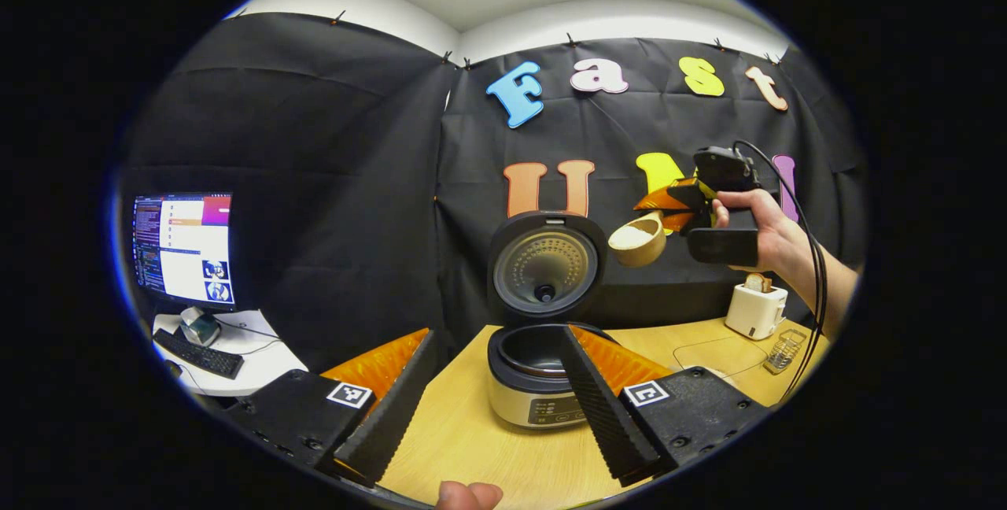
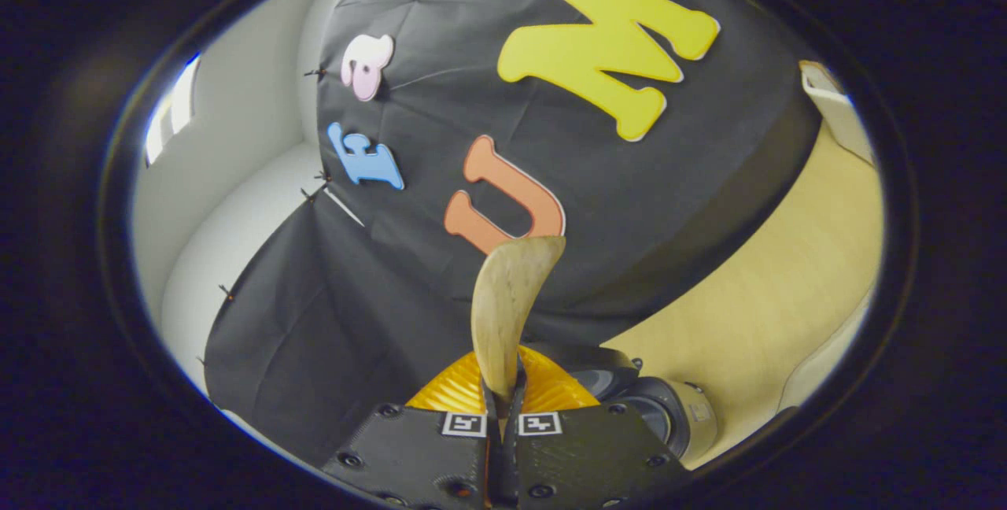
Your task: Close the left gripper, press the button to open the rice cooker; take a wooden spoon from the chopstick holder with the right hand, scoop a spoonful of rice and pour it into the rice cooker, then put the wooden spoon back into the chopstick holder.
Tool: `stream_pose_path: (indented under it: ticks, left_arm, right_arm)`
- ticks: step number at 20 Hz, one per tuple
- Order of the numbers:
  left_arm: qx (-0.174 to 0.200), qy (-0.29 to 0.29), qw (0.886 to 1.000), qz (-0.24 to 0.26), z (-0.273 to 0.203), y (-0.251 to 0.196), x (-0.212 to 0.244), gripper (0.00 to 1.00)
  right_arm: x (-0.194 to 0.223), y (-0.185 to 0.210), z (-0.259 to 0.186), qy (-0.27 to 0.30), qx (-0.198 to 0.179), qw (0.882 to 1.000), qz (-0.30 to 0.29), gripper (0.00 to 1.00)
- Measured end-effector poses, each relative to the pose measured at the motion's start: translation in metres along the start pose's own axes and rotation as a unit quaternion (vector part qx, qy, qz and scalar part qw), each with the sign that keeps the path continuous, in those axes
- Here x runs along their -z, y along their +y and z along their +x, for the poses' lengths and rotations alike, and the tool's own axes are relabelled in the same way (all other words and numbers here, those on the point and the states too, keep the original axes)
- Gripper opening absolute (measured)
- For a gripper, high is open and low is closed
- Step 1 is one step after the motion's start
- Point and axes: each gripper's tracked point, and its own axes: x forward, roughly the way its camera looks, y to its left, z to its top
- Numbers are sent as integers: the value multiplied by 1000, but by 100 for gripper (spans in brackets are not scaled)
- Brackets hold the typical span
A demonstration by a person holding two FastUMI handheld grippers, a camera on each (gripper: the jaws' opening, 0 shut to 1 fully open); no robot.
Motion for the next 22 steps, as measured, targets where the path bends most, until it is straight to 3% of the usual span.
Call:
stream_pose_path:
  ticks: [12,22]
  left_arm:
    - [-26,33,999,-5,-5,36,25,100]
    - [-32,33,999,-2,-8,41,25,100]
  right_arm:
    - [24,8,62,-7,57,989,-135,0]
    - [22,6,71,-21,84,979,-184,2]
